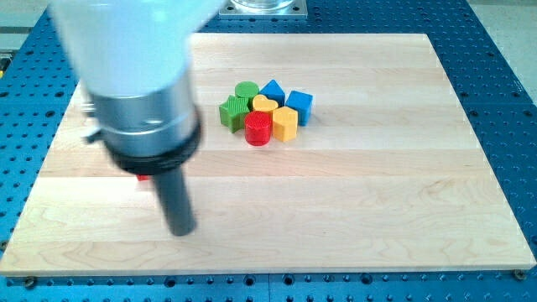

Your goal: Place the red star into the group of blocks

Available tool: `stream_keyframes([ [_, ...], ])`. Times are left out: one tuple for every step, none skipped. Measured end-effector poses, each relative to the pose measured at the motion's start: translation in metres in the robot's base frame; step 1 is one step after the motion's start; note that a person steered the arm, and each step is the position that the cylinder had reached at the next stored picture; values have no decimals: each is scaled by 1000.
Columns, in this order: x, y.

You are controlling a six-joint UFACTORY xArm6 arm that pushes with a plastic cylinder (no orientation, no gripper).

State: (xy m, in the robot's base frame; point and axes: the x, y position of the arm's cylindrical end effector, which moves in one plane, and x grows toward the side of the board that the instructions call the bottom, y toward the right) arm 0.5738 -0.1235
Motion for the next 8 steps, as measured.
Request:
stream_keyframes([
  [-33, -56],
  [-70, -51],
  [-84, -4],
  [-89, -4],
  [-92, -41],
  [-106, -19],
  [-106, 7],
  [-106, 18],
])
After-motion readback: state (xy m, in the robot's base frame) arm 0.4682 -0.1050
